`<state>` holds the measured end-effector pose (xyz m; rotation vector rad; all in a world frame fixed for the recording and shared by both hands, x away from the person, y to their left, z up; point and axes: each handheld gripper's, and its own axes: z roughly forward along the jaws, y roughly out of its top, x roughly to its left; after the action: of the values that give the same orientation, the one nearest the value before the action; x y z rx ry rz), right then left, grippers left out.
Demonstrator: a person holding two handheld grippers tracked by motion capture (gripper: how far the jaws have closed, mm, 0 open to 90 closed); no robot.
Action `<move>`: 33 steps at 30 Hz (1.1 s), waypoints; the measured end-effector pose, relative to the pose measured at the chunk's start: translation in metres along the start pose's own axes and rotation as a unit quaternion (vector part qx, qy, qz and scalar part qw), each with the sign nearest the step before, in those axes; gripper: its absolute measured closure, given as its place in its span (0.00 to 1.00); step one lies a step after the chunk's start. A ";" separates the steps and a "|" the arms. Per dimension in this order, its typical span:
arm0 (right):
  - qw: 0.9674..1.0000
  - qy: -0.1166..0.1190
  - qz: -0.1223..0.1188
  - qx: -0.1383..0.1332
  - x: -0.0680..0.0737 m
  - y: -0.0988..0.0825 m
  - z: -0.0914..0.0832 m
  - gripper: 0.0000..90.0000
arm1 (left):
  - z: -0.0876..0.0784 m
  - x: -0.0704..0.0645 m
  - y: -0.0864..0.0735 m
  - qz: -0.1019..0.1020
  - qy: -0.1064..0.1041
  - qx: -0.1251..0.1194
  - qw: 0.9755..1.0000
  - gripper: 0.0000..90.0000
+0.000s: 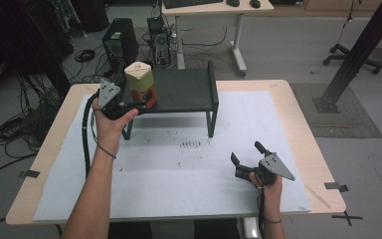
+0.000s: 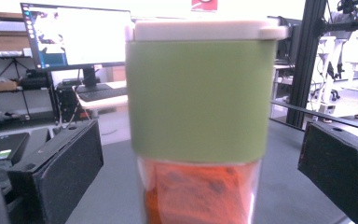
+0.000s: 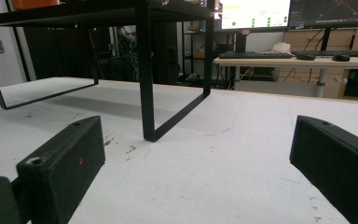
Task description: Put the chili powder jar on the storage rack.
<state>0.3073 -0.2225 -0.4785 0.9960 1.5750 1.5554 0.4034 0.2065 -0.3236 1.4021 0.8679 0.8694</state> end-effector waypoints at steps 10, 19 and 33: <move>1.000 0.001 0.000 0.002 0.000 0.000 0.000 0.04 | -0.033 -0.008 -0.006 0.003 -0.009 -0.008 1.000 0.00; 1.000 0.003 0.005 0.002 -0.001 0.000 0.000 0.04 | -0.065 -0.026 -0.020 0.002 -0.029 -0.018 0.999 0.00; 1.000 0.005 0.010 0.005 -0.002 0.000 0.001 0.04 | -0.089 -0.053 -0.066 -0.006 -0.044 -0.020 0.999 0.00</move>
<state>0.3087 -0.2237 -0.4782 1.0143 1.5855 1.5694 0.2994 0.1988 -0.3893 1.3892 0.7858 0.8059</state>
